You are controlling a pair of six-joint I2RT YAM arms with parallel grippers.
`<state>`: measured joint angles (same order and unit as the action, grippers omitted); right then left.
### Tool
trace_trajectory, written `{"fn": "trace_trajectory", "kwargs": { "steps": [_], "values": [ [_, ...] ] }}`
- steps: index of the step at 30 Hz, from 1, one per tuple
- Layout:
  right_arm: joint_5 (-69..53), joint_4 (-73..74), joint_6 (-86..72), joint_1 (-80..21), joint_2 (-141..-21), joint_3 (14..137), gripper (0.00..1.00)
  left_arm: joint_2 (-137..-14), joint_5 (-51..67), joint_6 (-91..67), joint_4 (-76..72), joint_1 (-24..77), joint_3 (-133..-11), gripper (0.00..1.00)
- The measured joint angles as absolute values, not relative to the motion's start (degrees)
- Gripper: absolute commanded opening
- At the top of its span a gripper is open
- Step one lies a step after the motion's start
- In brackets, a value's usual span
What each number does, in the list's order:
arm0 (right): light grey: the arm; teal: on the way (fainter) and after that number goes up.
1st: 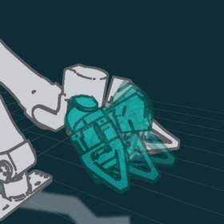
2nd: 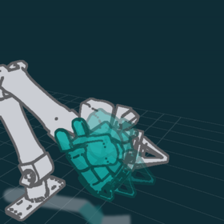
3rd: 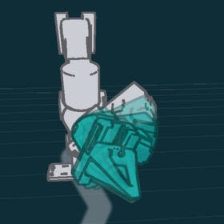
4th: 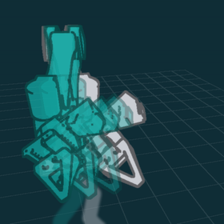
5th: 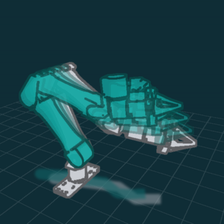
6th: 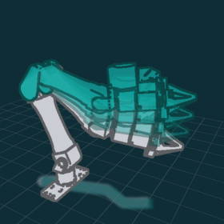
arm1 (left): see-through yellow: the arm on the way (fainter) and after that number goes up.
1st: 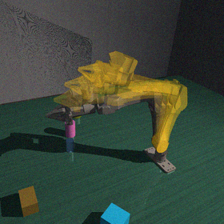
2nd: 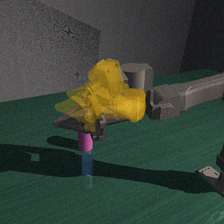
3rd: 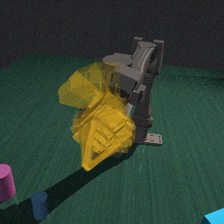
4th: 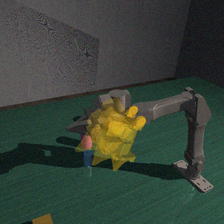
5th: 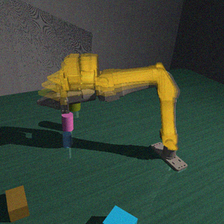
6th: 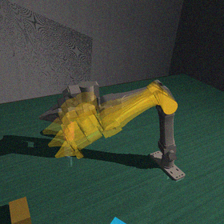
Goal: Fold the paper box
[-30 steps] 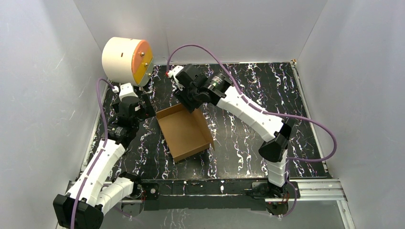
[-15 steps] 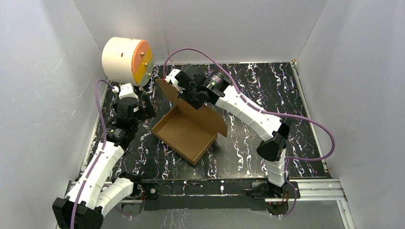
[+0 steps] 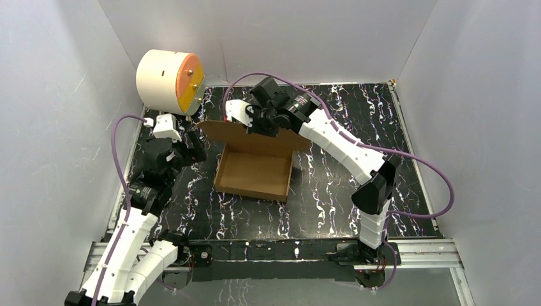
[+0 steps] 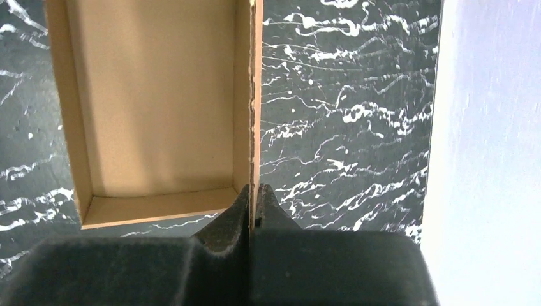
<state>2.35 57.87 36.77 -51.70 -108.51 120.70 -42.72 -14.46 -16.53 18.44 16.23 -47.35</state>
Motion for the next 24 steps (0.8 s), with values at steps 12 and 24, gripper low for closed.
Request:
{"fn": "trace_trajectory", "kwargs": {
  "steps": [12, 24],
  "values": [
    [-10.1, 56.4, 52.6, -43.6, -106.4, 117.6, 0.38, -38.5, -8.4, -10.2, 20.7, 16.2, -49.0, 0.9],
    [-6.7, 46.2, 43.9, -43.0, -98.9, 109.2, 0.93, -44.9, -2.4, -7.1, 22.5, 16.2, -54.7, 0.95]
  ]
}}
